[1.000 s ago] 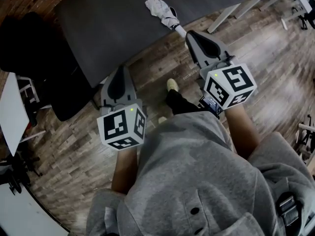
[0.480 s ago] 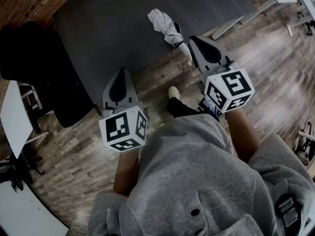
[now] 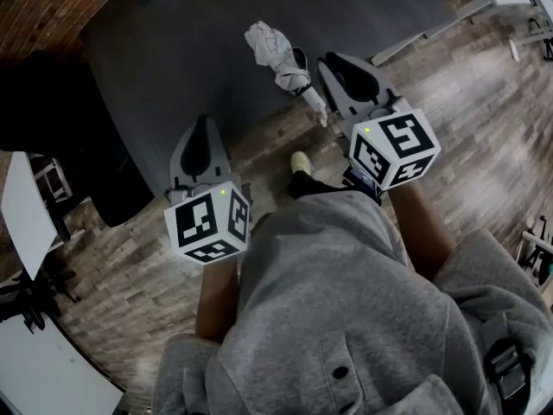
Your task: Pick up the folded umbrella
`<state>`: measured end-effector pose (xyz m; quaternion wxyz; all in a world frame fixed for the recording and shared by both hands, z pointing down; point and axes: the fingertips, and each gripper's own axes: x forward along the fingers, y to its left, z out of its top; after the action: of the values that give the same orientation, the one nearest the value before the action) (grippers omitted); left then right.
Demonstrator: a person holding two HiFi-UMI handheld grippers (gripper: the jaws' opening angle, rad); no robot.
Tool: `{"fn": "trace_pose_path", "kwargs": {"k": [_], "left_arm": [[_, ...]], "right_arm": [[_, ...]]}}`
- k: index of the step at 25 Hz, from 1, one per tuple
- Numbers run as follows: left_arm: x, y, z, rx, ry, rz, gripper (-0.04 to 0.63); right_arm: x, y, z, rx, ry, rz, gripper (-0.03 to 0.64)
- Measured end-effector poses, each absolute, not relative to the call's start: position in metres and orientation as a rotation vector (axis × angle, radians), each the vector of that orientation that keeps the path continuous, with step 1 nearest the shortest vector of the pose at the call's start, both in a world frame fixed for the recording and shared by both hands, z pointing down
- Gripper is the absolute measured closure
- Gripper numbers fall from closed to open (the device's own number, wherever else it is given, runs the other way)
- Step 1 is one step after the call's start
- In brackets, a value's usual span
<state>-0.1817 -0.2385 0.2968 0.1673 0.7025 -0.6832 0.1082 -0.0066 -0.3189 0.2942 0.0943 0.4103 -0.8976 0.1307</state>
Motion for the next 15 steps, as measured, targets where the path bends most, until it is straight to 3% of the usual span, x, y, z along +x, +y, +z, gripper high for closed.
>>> {"fn": "trace_pose_path", "kwargs": {"k": [8,15], "left_arm": [[-0.181,-0.261,0.315,1.940,-1.980,0.338,0.581],[-0.196,-0.264,0.344,1.874,-1.966,0.338,0.581]], "right_arm": [[-0.008,-0.349,0.324,1.133,-2.661,0.442,0.515],[-0.018,-0.358,0.355,1.101,-2.607,0.472,0.509]]}}
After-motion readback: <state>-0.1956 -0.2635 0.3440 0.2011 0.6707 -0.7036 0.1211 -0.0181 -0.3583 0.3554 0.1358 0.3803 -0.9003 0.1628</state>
